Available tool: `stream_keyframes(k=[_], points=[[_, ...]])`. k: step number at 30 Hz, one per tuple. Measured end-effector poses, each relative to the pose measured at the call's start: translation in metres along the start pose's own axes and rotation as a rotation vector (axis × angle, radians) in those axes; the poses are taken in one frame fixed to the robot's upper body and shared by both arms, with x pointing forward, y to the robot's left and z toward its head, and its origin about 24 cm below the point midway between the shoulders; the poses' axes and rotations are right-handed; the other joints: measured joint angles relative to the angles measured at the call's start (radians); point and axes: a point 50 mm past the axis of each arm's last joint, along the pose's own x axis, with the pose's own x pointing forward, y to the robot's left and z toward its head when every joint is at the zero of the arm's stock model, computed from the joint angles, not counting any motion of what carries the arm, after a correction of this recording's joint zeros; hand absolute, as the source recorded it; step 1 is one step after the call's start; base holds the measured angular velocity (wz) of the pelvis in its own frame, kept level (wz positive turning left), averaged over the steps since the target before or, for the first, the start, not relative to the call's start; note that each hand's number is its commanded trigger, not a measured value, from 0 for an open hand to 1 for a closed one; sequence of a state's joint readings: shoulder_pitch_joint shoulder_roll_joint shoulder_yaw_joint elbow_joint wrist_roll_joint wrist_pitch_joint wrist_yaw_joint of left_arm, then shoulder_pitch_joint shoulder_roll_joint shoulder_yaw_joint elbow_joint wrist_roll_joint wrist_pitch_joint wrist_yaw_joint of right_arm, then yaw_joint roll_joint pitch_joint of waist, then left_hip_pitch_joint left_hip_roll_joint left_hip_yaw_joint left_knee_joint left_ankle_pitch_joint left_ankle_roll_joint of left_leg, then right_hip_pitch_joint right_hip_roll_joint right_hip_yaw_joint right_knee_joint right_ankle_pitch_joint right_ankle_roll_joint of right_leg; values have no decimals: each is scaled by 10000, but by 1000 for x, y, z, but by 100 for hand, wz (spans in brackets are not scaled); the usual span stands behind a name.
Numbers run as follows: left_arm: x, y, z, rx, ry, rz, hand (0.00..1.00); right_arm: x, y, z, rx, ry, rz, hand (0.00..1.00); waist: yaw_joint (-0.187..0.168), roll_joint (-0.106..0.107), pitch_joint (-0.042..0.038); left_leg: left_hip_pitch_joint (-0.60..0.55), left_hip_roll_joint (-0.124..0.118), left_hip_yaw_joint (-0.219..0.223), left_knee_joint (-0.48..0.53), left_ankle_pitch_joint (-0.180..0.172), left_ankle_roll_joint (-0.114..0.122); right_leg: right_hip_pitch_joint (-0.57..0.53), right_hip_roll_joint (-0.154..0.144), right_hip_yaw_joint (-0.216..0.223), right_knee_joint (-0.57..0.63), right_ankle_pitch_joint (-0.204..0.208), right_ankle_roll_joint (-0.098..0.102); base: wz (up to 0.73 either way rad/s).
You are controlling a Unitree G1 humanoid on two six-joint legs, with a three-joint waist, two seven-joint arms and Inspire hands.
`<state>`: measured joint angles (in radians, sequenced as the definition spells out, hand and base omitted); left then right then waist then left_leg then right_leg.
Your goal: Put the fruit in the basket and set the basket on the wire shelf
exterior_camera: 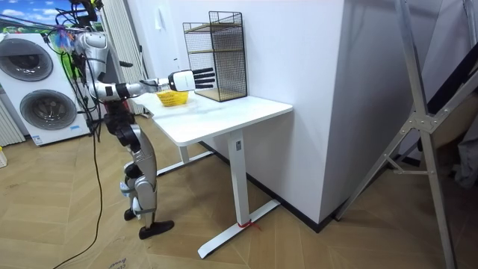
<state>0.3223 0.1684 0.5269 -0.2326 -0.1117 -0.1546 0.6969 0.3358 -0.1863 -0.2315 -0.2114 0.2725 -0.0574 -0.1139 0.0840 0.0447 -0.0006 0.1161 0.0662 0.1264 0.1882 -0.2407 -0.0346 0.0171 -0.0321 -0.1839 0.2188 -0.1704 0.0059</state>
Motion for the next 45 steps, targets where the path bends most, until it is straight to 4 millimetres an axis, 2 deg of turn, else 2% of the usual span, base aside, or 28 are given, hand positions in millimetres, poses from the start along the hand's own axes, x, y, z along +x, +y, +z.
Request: stream_keyframes(k=[4,9,14,16,21,27,30,34,45], points=[[-26,-32,-15,-1381,1619,-2323,0,-9,8,-23,560,963,369,0,-97,-179,23,-9,-69,-133,-11,1,2,11,-61,-44,29,-15,33,3],[-61,-63,-33,-2239,3252,-5273,0,-13,28,-32,1410,1373,1417,0,-254,-385,16,-7,-55,-31,-6,1,3,33,-32,61,48,-14,44,-5],[-93,-89,-37,-3475,4417,-7606,0,-17,46,-42,2734,1764,2294,0,-331,-353,53,-7,-55,73,-6,1,3,42,-17,164,34,18,52,-5],[-104,-97,-45,-3854,5105,-8350,0,-16,56,-47,3228,2001,2902,0,-405,-244,134,-30,-55,73,-8,1,3,-11,-22,169,78,29,50,0],[-114,-98,-55,-4048,5651,-9317,0,-16,62,-50,4071,2096,3637,0,-490,-242,151,-198,-48,116,12,6,12,-319,-23,208,247,23,41,-2],[-121,-97,-64,-4301,6098,-9919,0,-19,75,-50,5314,2165,4644,0,-482,-327,82,-143,-37,334,24,6,11,-296,-9,350,239,25,39,-6],[-122,-96,-67,-4727,6414,-9822,0,-19,80,-59,5986,2496,4712,0,-392,-378,37,-31,-37,392,24,6,11,-234,-7,376,239,27,39,-4],[-125,-97,-67,-5642,6937,-9770,0,-22,85,-65,6780,2859,4876,0,-248,-389,34,-23,-41,377,20,6,11,-203,-12,359,217,28,39,0],[-129,-99,-66,-6098,7191,-9860,0,-22,92,-65,7031,2921,5364,0,-244,-381,33,-94,-39,366,16,6,11,-214,-17,309,177,27,40,0]])
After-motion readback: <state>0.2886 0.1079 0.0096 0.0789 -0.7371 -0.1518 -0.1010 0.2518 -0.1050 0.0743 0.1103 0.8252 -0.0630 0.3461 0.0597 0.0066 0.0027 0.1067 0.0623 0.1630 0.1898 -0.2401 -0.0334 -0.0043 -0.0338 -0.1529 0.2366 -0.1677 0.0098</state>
